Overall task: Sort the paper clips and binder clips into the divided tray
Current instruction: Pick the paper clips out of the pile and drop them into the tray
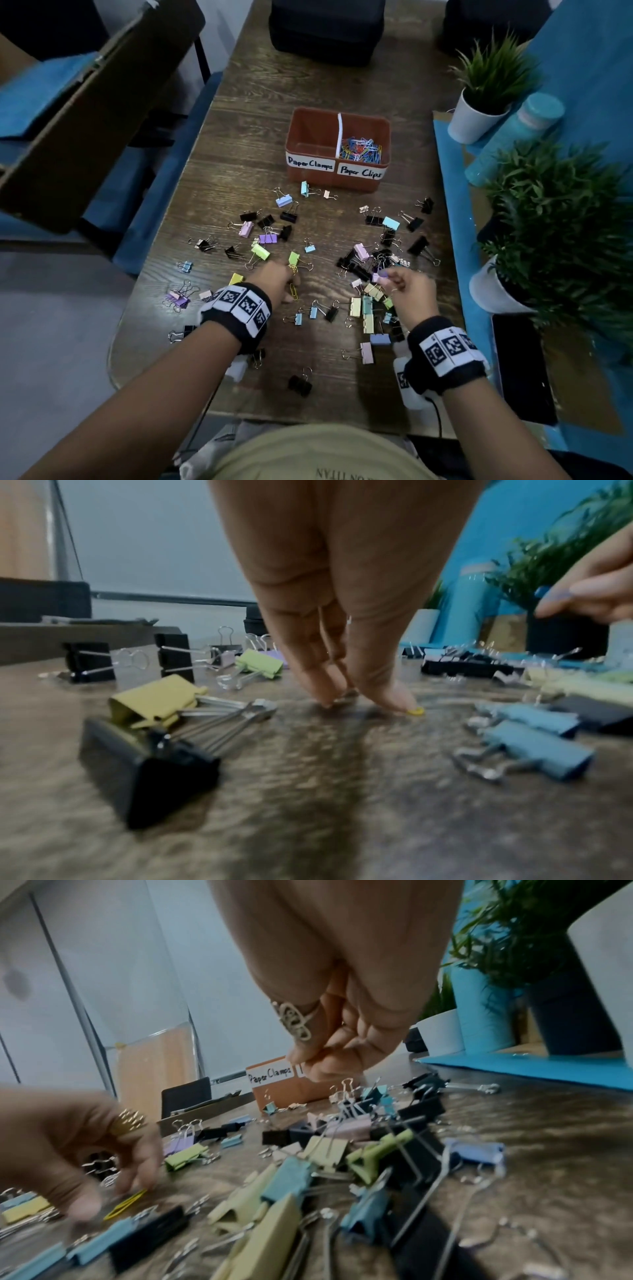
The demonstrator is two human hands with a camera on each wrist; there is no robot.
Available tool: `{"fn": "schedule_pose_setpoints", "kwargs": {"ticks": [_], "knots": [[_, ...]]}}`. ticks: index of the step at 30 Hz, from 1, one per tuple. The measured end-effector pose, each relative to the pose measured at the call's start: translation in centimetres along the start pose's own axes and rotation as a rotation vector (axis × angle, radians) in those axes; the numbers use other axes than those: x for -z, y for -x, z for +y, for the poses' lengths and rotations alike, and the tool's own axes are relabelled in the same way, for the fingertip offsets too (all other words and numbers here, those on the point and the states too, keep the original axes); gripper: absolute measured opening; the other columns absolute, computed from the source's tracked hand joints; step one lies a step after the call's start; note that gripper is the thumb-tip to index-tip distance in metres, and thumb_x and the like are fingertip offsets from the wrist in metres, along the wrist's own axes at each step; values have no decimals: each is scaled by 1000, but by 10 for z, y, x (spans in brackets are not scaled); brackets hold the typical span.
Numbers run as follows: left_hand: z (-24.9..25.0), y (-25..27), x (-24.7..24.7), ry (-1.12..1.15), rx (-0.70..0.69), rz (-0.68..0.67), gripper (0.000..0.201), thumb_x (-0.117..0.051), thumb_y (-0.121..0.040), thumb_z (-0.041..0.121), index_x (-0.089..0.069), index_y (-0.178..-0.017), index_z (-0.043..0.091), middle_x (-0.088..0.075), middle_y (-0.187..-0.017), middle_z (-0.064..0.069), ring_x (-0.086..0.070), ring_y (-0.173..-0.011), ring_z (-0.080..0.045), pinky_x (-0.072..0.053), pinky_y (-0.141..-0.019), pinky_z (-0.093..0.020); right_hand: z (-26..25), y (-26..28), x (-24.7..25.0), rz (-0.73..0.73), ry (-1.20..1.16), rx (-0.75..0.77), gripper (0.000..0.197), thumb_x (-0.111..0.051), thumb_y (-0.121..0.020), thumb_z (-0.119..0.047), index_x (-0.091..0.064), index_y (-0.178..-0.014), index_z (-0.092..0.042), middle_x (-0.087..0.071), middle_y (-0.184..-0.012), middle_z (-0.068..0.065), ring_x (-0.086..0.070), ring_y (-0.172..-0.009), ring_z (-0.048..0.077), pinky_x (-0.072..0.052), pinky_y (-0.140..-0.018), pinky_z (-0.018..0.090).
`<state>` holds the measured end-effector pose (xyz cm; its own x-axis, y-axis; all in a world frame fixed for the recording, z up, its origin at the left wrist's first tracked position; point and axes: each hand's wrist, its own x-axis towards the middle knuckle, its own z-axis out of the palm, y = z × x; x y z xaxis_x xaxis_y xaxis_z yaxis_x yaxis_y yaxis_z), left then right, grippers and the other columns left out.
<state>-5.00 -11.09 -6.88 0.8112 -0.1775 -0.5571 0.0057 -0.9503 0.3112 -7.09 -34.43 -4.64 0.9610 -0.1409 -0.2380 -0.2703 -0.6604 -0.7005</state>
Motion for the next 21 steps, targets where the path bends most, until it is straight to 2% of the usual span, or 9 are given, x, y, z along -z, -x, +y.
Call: {"fn": "schedule_pose_setpoints", "kwargs": {"ticks": [3,6,9,12,13,14,16,19,21], "knots": [[1,-2,1,-83,36,-22,22,-65,-85,12,-64,-106,17,-66,-111,0,-60,-104,-16,-45,-90,-27,-2,-1,12,14,32,-27,19,-64,-85,-11,-69,-102,-4,-70,-94,7,-58,-81,10,-47,-82,22],[5,-1,2,-172,35,-36,20,-59,-89,15,-63,-109,14,-63,-112,-2,-59,-106,-19,-44,-85,-28,1,-5,16,20,51,-66,23,-70,-80,-12,-70,-101,-2,-71,-95,9,-59,-80,11,-45,-82,20],[11,-1,3,-226,3,-74,19,-56,-91,14,-62,-108,7,-59,-113,-8,-58,-103,-22,-48,-88,-32,3,-13,16,26,30,-111,22,-74,-76,-13,-72,-96,-3,-73,-94,12,-63,-80,15,-51,-87,27],[17,-6,10,-155,23,-81,11,-55,-91,13,-60,-100,9,-63,-102,-4,-58,-89,-16,-47,-82,-28,-1,-24,18,57,3,-130,17,-73,-78,-12,-73,-93,-5,-72,-95,12,-66,-83,19,-54,-88,37],[21,-7,16,-113,21,-50,7,-56,-91,11,-60,-96,11,-63,-98,-2,-57,-87,-15,-47,-83,-27,-6,-29,20,59,13,-122,15,-71,-79,-12,-73,-93,-6,-72,-97,11,-66,-84,19,-54,-87,36],[27,-10,26,-74,17,-6,6,-56,-90,10,-60,-93,13,-64,-98,-2,-58,-87,-15,-49,-84,-27,-12,-35,23,53,38,-99,15,-68,-81,-13,-73,-94,-8,-71,-99,10,-64,-84,17,-52,-87,31],[39,-20,51,-23,-16,104,11,-55,-90,8,-63,-98,11,-66,-103,-7,-62,-93,-20,-51,-88,-31,-33,-52,29,41,91,-11,16,-64,-85,-13,-72,-98,-7,-71,-102,8,-59,-84,10,-43,-82,18],[64,-47,96,115,-65,351,19,-54,-91,11,-66,-106,10,-66,-110,-12,-62,-103,-26,-49,-94,-34,-77,-93,36,28,139,129,19,-60,-89,-12,-70,-103,-5,-70,-106,7,-51,-87,6,-32,-80,10],[80,-69,125,254,-80,521,17,-58,-90,14,-68,-103,11,-67,-109,-12,-62,-102,-25,-48,-94,-30,-99,-128,36,78,118,131,18,-60,-89,-11,-70,-103,-7,-70,-106,8,-56,-88,8,-33,-78,7]]}}
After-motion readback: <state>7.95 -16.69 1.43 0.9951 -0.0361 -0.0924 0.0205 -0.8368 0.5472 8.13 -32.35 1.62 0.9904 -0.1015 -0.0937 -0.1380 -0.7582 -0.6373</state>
